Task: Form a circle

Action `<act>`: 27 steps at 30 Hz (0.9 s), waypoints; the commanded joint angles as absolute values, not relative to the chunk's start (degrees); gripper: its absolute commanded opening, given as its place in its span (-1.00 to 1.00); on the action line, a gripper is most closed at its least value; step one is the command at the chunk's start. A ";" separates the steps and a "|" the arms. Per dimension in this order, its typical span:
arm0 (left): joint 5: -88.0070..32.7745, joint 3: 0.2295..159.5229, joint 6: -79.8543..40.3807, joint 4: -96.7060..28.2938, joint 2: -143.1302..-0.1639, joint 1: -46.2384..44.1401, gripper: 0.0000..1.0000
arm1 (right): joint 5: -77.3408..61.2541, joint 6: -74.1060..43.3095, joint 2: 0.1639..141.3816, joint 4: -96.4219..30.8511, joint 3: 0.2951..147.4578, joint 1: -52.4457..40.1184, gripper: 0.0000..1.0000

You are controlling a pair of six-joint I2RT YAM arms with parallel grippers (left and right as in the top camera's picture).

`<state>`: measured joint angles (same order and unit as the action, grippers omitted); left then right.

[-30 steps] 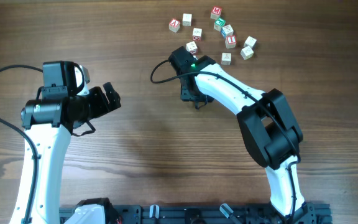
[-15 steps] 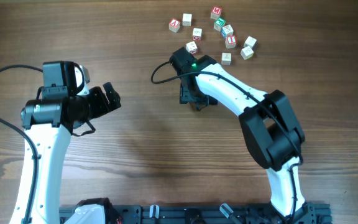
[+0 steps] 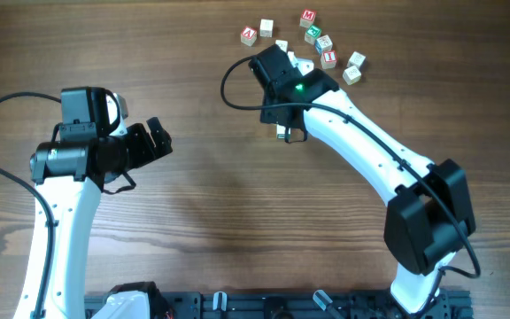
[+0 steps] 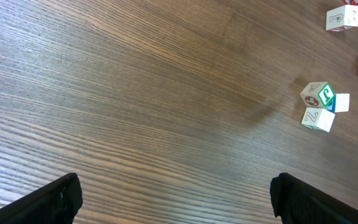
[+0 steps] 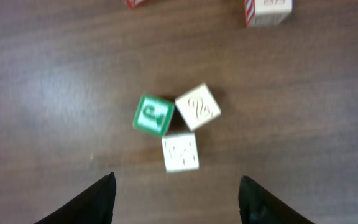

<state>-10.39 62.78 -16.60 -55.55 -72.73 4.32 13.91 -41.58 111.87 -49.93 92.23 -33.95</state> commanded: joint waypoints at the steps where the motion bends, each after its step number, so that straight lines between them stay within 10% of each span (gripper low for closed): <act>1: -10.44 62.46 -15.42 -55.57 -72.01 4.62 1.00 | 16.80 -43.27 114.93 -46.44 91.72 -30.72 -0.10; 27: -10.44 62.46 -15.42 -55.57 -72.01 4.62 1.00 | 1.26 -36.27 122.67 -26.83 91.68 -25.41 -0.56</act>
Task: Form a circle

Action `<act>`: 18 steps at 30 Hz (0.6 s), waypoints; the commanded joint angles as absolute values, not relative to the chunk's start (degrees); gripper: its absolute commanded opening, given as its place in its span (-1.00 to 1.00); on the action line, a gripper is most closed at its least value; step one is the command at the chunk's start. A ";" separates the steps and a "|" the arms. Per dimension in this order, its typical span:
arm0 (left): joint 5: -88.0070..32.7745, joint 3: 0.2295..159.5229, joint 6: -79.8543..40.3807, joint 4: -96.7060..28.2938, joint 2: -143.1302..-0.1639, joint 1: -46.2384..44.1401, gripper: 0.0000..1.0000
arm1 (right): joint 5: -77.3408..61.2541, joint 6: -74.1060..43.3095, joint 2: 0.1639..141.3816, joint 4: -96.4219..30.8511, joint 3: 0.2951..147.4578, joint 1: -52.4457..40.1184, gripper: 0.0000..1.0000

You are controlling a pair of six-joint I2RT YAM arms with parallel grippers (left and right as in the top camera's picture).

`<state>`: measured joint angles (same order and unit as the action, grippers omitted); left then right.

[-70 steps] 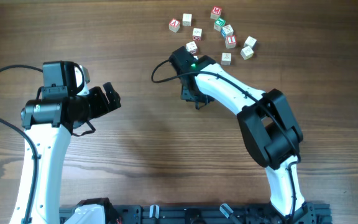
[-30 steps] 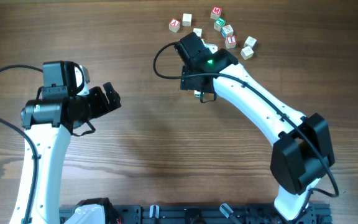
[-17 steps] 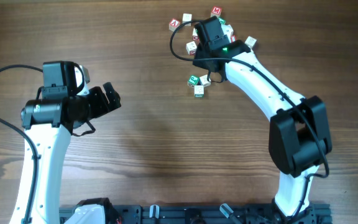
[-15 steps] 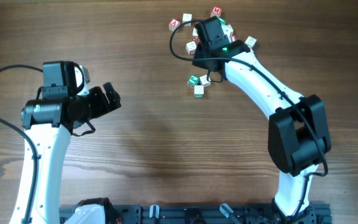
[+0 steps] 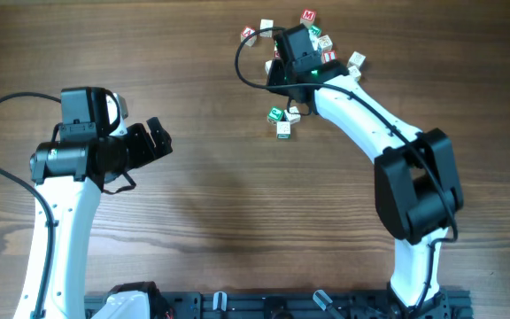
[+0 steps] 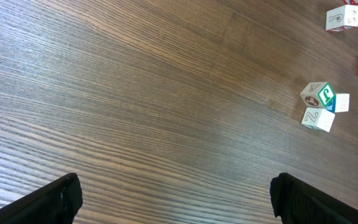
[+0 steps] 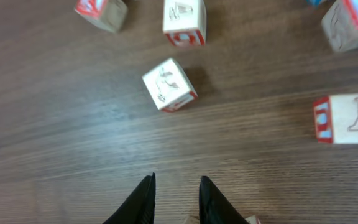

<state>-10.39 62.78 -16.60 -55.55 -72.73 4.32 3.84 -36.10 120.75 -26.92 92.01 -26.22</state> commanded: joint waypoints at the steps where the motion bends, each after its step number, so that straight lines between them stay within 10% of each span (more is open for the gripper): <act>1: -10.44 62.46 -15.42 -55.57 -72.01 4.62 1.00 | 0.93 -36.58 123.31 -26.96 91.68 -25.23 -0.57; 18: -10.46 62.46 -15.42 -55.57 -72.01 4.62 1.00 | 0.12 -37.71 124.31 -32.69 91.42 -25.15 -0.71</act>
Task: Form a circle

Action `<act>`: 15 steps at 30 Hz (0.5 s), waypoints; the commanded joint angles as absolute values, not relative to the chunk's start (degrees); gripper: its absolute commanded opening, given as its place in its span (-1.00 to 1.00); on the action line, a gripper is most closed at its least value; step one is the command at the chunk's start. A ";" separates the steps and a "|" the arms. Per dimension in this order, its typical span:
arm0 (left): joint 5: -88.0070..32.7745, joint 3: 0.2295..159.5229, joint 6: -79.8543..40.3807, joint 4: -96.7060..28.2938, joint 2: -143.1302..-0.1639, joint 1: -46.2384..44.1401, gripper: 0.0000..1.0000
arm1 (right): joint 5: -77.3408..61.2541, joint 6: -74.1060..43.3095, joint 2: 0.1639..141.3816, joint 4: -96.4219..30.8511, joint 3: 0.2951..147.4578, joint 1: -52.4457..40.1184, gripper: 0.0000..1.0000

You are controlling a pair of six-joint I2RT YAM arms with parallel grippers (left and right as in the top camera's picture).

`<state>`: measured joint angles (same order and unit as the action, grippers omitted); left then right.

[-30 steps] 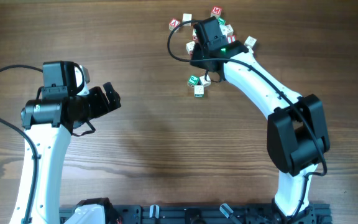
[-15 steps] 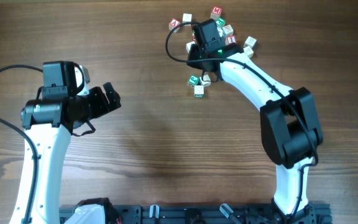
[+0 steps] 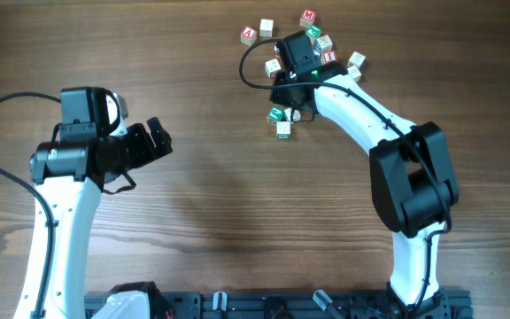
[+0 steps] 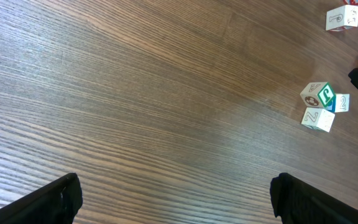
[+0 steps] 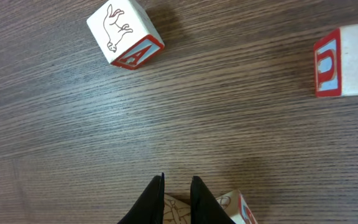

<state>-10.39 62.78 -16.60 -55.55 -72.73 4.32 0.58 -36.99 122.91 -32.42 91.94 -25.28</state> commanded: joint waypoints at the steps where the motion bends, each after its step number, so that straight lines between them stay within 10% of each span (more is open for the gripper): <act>1: -10.44 62.46 -15.42 -55.57 -72.01 4.62 1.00 | 0.10 -37.74 124.31 -32.71 91.42 -25.15 -0.72; 15: -10.44 62.46 -15.42 -55.57 -72.01 4.62 1.00 | 2.50 -40.64 124.31 -35.94 91.37 -25.15 -0.83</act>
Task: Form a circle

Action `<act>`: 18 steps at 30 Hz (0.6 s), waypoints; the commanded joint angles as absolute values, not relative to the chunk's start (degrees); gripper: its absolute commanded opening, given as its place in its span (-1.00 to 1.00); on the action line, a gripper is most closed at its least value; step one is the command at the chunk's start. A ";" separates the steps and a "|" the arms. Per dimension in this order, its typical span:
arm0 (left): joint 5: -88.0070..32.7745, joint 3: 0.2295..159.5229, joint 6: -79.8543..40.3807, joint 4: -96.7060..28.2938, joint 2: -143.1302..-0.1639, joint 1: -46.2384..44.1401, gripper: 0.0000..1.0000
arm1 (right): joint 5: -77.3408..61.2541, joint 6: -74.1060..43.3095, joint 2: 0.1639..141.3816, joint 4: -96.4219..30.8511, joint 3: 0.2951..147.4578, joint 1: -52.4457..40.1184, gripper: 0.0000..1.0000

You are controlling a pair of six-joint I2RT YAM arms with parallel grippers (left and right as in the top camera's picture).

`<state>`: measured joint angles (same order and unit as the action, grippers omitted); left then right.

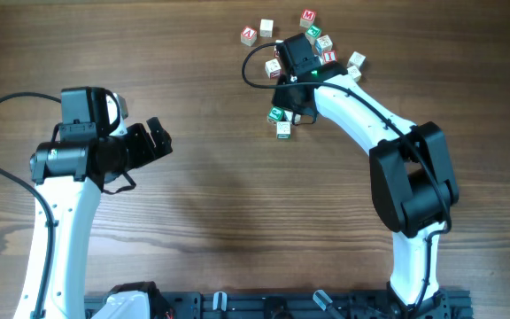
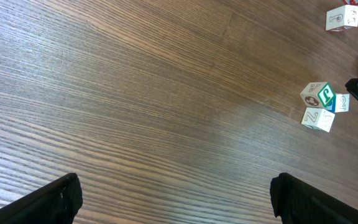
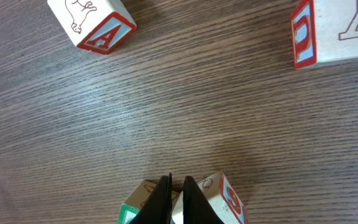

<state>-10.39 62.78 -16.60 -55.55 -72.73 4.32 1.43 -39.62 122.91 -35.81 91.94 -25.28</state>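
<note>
Several lettered wooden blocks lie at the far side of the table. A tight group of three sits nearest: a green-faced block (image 1: 276, 114), a white Z block (image 1: 284, 129) and a red-edged block (image 1: 298, 115). My right gripper (image 1: 290, 102) is shut, and its tips (image 3: 176, 185) sit over the seam between the green-sided block (image 3: 143, 202) and the red-edged block (image 3: 222, 198). My left gripper (image 1: 158, 137) hangs open and empty at the table's left (image 2: 176, 199). From there the green block (image 2: 325, 95) and the Z block (image 2: 317, 118) show far off.
Loose blocks are scattered beyond the group: a red A block (image 1: 249, 35), a white one (image 1: 266, 27), a red M block (image 1: 307, 16) and two pale ones (image 1: 355, 66). An A block (image 3: 92, 25) and a red-sided block (image 3: 334, 34) lie ahead of the right fingers.
The right gripper has come closer to the three-block group and its fingers have narrowed to shut. The A block and red-sided block sit higher in its view. The left arm is unchanged.
The right gripper was first wide open above the three-block group. Then it was nearly shut over the scattered blocks farther back. Then it was low between the scatter and the group, and now its tips are at the group's edge. The left arm stayed still.
</note>
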 commanded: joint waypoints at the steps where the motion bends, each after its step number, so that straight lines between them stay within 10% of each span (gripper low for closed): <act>1: -10.44 62.46 -15.42 -55.57 -72.01 4.62 1.00 | 2.50 -40.66 124.31 -36.10 91.37 -25.15 -0.83; 18: -10.46 62.46 -15.42 -55.57 -72.01 4.62 1.00 | 2.48 -40.64 124.31 -37.65 91.37 -25.15 -0.84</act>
